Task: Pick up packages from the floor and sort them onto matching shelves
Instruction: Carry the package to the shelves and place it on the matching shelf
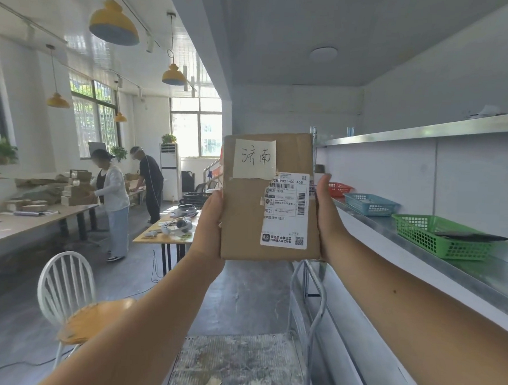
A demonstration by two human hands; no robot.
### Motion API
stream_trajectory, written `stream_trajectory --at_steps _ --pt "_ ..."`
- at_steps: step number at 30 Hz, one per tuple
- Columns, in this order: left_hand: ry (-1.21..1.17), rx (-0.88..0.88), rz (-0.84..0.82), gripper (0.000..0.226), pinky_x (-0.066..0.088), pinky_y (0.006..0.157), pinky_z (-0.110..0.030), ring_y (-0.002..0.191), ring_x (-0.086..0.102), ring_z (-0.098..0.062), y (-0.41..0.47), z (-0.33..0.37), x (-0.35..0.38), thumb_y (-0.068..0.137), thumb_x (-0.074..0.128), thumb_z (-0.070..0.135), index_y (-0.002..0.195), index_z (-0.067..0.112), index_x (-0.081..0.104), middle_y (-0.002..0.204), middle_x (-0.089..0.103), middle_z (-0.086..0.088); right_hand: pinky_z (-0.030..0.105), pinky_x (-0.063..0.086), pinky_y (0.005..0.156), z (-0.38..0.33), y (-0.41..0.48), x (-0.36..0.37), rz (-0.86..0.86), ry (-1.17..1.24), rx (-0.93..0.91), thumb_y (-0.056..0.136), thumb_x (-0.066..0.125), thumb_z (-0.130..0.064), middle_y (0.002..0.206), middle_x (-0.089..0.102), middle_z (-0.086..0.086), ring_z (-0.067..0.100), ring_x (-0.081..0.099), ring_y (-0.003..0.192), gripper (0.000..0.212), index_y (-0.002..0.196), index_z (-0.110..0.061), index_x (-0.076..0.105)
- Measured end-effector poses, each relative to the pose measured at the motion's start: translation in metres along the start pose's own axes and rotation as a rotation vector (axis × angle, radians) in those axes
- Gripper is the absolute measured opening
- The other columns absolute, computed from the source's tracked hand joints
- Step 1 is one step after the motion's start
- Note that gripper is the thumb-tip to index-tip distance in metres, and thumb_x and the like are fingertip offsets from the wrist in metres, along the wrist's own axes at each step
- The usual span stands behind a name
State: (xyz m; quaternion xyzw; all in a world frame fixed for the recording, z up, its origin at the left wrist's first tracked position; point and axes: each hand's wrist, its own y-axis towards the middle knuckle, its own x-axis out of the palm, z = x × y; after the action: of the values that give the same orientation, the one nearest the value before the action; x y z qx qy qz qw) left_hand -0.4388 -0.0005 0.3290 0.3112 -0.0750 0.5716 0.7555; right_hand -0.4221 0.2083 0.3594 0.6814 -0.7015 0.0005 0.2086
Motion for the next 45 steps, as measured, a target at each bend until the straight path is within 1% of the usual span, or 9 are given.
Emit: stream_trajectory --at_steps 4,7,12,15,18,21,29,40,45 --pt "0.057 0.036 -0.041 0.103 0.039 0.115 -0.076 0.144 0.049 -0.055 0.001 -0.001 -0.001 0.080 0.081 0.067 0.154 0.005 0.047 0.156 0.052 -0.030 0.063 0.049 0.118 0.002 0.000 0.000 0.021 0.018 -0.043 0.091 0.044 -0.086 0.132 0.079 0.013 0.039 0.073 0.127 0.082 0.133 -0.023 0.075" --pt "0.060 0.053 -0.027 0.097 0.039 0.114 -0.076 0.143 0.050 -0.053 0.003 -0.001 -0.003 0.081 0.085 0.059 0.157 0.012 0.046 0.157 0.053 -0.027 0.064 0.047 0.119 0.004 0.000 -0.002 0.013 0.030 -0.074 0.082 0.055 -0.085 0.135 0.078 0.016 0.040 0.072 0.129 0.086 0.134 -0.019 0.075" --pt "0.070 0.105 -0.135 0.053 0.058 0.103 -0.058 0.124 0.070 -0.035 0.005 0.005 0.003 0.099 0.061 0.048 0.146 0.023 0.060 0.143 0.068 -0.014 0.055 0.056 0.110 0.002 0.002 -0.005 -0.019 0.048 -0.001 0.105 0.029 -0.075 0.118 0.084 0.008 0.029 0.079 0.113 0.072 0.122 -0.024 0.076" --pt "0.036 0.059 -0.112 0.072 0.064 0.092 -0.050 0.118 0.074 -0.031 0.000 0.006 0.007 0.089 0.069 0.064 0.146 0.019 0.062 0.138 0.072 -0.011 0.047 0.061 0.097 -0.002 0.000 -0.003 -0.064 0.042 0.006 0.107 0.023 -0.072 0.112 0.086 0.004 0.023 0.082 0.105 0.071 0.123 -0.025 0.074" --pt "0.017 -0.031 -0.077 0.066 0.066 0.085 -0.041 0.111 0.078 -0.025 0.000 0.007 0.008 0.098 0.043 0.070 0.136 0.023 0.069 0.125 0.080 -0.005 0.050 0.059 0.105 0.001 -0.002 -0.004 -0.078 0.060 -0.006 0.104 0.023 -0.076 0.121 0.084 0.005 0.028 0.078 0.118 0.075 0.130 -0.026 0.072" --pt "0.001 -0.070 -0.082 0.063 0.067 0.081 -0.039 0.105 0.080 -0.023 0.002 0.003 0.006 0.106 0.030 0.066 0.130 0.025 0.071 0.118 0.082 -0.003 0.056 0.054 0.112 0.004 -0.006 -0.007 -0.098 0.079 -0.011 0.094 0.040 -0.075 0.122 0.083 0.007 0.030 0.077 0.118 0.069 0.128 -0.025 0.073" --pt "0.026 -0.050 -0.084 0.080 0.064 0.089 -0.045 0.127 0.071 -0.032 0.000 -0.013 0.010 0.093 0.049 0.070 0.154 0.019 0.056 0.144 0.070 -0.012 0.060 0.053 0.114 0.009 -0.005 -0.021 -0.105 0.066 0.002 0.087 0.050 -0.079 0.138 0.077 0.013 0.037 0.071 0.131 0.075 0.135 -0.025 0.072" --pt "-0.009 -0.092 -0.153 0.090 0.062 0.095 -0.051 0.131 0.067 -0.035 0.001 -0.031 0.018 0.083 0.062 0.073 0.155 0.020 0.054 0.147 0.067 -0.013 0.042 0.065 0.082 0.003 -0.025 -0.035 0.025 0.084 0.044 0.110 0.031 -0.063 0.098 0.087 0.001 0.018 0.085 0.089 0.056 0.115 -0.026 0.074" --pt "-0.010 -0.150 -0.238 0.089 0.059 0.103 -0.052 0.133 0.067 -0.035 0.007 -0.043 0.018 0.085 0.055 0.075 0.154 0.020 0.055 0.147 0.068 -0.013 0.044 0.063 0.088 0.011 -0.042 -0.040 0.149 0.083 0.033 0.107 0.036 -0.068 0.123 0.083 0.010 0.025 0.082 0.104 0.064 0.130 -0.022 0.073"
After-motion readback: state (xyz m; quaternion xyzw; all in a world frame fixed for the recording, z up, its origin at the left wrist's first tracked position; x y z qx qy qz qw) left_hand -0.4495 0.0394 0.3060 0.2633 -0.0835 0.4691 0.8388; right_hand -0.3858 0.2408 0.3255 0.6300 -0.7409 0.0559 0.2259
